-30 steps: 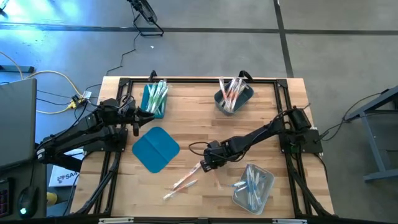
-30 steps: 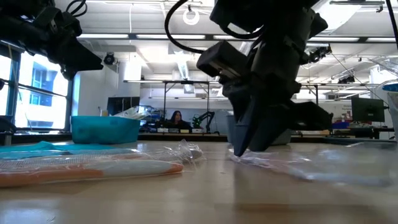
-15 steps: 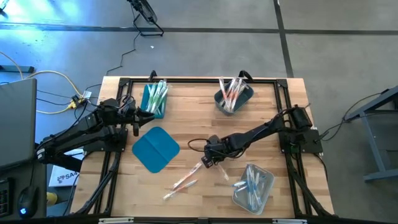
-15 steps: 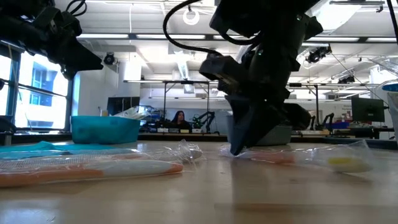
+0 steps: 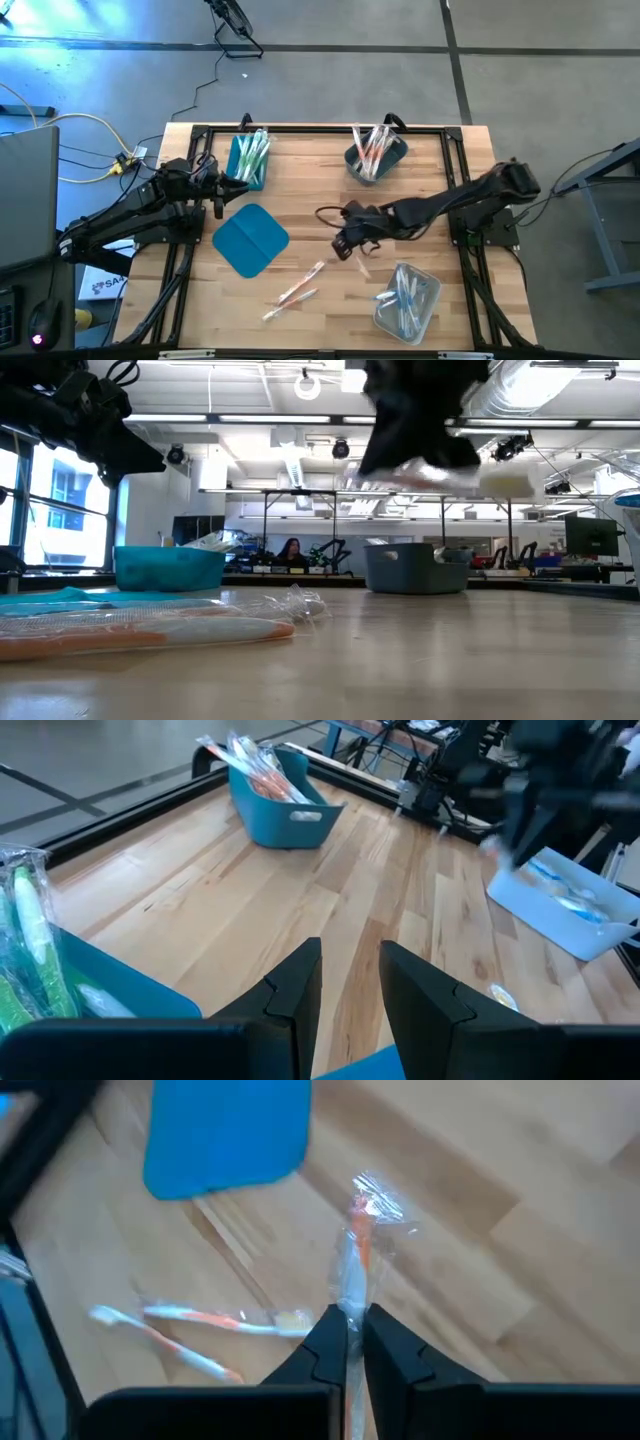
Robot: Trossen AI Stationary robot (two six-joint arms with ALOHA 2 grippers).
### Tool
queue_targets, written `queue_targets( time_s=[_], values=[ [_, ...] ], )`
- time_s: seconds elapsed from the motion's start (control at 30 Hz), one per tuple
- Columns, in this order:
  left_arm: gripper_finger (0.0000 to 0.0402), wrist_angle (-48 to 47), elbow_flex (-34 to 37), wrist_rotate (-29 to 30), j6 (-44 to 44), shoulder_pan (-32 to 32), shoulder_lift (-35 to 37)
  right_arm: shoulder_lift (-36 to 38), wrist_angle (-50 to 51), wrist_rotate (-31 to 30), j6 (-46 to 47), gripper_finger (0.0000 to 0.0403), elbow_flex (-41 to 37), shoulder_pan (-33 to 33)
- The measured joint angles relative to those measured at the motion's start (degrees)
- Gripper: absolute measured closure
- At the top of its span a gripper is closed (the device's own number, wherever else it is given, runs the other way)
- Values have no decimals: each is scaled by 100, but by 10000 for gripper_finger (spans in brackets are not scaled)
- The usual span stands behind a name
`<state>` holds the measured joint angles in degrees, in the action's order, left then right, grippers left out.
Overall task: Pick & Place Toothbrushes
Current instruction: Put the right orange toothbrush into the dark gray bin
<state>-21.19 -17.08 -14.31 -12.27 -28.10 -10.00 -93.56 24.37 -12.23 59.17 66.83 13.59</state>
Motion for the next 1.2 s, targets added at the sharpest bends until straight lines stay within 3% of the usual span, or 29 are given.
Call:
queue_targets(
  time_s=[0.5, 0.9, 1.2],
  values=[
    [302, 9, 0, 0, -2, 0, 1, 1943, 617, -2275, -422, 393, 9, 1028],
    [302, 10, 1, 2, -2, 0, 2, 2142, 1433, -3411, -8, 393, 9, 1757],
    [302, 85, 2, 0, -4, 0, 0, 2220, 2011, -3717, -98, 393, 9, 1371]
  ],
)
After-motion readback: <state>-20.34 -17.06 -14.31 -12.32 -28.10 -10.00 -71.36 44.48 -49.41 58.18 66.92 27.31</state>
